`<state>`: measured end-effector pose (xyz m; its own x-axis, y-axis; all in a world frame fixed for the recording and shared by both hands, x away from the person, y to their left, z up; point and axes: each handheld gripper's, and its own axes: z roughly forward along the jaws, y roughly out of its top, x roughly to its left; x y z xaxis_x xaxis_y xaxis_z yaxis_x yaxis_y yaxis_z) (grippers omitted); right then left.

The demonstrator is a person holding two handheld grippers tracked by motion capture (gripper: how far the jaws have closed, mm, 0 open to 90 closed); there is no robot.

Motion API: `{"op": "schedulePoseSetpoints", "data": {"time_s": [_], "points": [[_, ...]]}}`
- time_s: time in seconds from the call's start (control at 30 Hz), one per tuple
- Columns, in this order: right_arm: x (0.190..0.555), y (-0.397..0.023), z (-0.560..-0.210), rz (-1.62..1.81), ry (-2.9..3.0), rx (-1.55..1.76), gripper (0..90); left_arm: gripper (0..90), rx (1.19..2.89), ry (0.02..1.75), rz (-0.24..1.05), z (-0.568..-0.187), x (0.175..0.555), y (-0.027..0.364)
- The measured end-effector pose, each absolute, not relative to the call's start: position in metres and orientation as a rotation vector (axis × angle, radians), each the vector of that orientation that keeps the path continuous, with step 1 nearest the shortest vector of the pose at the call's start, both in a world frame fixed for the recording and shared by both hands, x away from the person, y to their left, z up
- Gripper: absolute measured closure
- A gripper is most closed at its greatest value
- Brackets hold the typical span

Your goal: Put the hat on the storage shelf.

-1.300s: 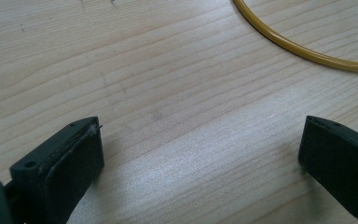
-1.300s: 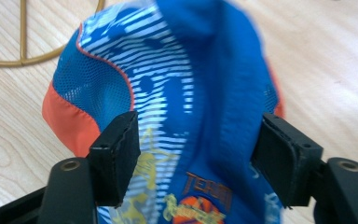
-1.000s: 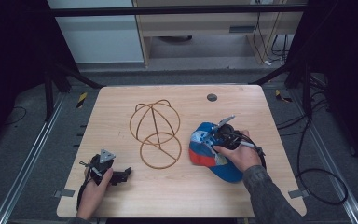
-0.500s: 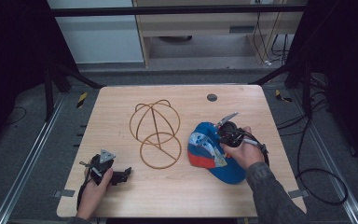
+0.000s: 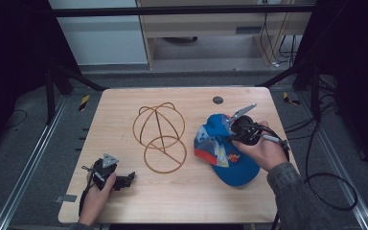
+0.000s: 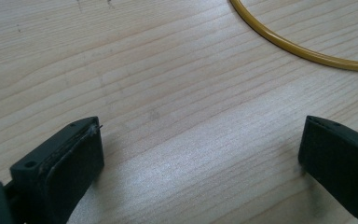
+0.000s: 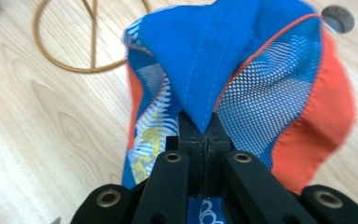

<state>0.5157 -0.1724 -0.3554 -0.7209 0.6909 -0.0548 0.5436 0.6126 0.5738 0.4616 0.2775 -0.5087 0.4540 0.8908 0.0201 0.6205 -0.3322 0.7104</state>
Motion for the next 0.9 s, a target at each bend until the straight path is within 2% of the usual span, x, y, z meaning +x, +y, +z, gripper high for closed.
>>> {"op": "schedulePoseSetpoints", "data": {"time_s": [0.5, 0.9], "points": [[0.516, -0.169, -0.32, 0.811, 2.603, 0.963, 89.8, 0.0, 2.067, 1.258, 0.549, -0.509, 0.462, 0.277], [0.509, -0.185, -0.285, 0.909, 2.562, 0.933, 89.7, 0.0, 2.069, 1.252, 0.55, -0.509, 0.461, 0.277]]}}
